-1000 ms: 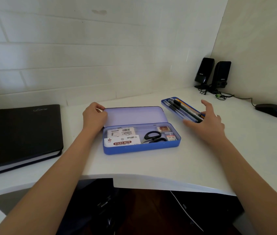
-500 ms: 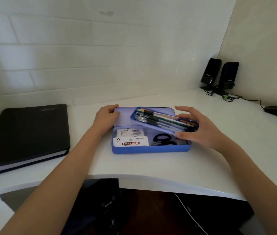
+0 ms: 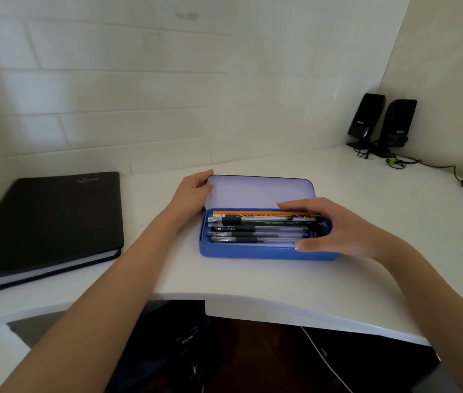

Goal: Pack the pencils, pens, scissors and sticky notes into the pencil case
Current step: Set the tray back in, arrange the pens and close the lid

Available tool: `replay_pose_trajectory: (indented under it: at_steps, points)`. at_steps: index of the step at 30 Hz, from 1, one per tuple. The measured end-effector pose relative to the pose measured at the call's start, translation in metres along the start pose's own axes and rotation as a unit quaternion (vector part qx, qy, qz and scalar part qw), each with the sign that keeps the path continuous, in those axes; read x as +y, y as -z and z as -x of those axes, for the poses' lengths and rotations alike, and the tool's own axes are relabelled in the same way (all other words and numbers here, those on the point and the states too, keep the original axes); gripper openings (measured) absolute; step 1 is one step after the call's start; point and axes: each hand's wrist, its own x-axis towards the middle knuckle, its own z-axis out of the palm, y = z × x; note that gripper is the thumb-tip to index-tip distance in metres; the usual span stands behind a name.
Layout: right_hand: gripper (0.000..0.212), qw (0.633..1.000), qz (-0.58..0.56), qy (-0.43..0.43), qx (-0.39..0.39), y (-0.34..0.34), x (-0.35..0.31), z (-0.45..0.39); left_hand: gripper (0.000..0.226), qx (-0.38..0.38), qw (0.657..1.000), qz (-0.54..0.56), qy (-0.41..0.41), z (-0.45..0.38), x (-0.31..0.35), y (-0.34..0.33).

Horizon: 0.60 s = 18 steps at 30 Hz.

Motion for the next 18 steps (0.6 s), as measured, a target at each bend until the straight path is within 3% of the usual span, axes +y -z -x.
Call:
replay_pose_trajectory:
  at_steps: [9, 14, 18]
  points:
    - [0.065, 0.999, 0.034, -0.011, -0.001, -0.004, 0.002, -0.002, 0.05, -0.014, 1.0, 0.011, 0.017, -0.003, -0.002, -0.003]
    - [0.064, 1.0, 0.013, -0.006, -0.027, -0.01, 0.003, -0.004, 0.052, -0.011, 1.0, -0.013, -0.022, -0.003, -0.004, -0.014]
    - [0.068, 0.999, 0.042, -0.007, -0.004, -0.01, 0.002, -0.006, 0.049, 0.012, 0.999, -0.016, -0.039, -0.005, -0.006, -0.015]
